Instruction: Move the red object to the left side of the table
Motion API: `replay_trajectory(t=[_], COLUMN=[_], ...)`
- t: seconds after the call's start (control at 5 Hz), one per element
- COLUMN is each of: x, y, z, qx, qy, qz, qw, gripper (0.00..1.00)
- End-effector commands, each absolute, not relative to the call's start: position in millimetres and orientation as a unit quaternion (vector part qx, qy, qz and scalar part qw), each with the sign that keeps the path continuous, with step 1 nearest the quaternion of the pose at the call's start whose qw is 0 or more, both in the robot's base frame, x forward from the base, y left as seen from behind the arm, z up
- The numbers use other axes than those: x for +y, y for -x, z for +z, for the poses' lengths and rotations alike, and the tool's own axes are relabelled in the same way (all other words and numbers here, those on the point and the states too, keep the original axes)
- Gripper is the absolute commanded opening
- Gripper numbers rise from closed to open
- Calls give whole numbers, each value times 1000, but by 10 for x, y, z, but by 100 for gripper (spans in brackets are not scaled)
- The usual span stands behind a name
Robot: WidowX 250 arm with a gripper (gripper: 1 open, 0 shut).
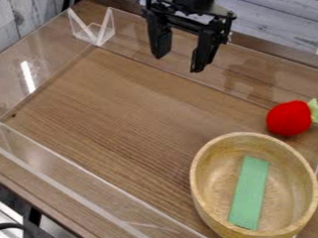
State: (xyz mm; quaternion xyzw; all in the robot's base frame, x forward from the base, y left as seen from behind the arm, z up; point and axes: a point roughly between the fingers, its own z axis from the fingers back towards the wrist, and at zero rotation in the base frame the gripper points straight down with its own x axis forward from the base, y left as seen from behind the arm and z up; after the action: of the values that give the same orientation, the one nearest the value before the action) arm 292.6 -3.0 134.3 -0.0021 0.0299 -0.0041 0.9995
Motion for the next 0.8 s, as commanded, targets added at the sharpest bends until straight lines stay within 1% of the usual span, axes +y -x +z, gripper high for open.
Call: replay_trajectory(t=[0.0, 0.2, 0.4, 0.6], x=[-174, -444, -818, -1165], y=[-2886, -2886, -2963, -3052], z=[1246, 1174, 1048, 946], qx=[39, 38, 29, 10], qy=[5, 6, 2, 0], qz=[4, -23, -125, -214], qw=[999, 999, 992, 977], gripper=[100, 100, 100, 100])
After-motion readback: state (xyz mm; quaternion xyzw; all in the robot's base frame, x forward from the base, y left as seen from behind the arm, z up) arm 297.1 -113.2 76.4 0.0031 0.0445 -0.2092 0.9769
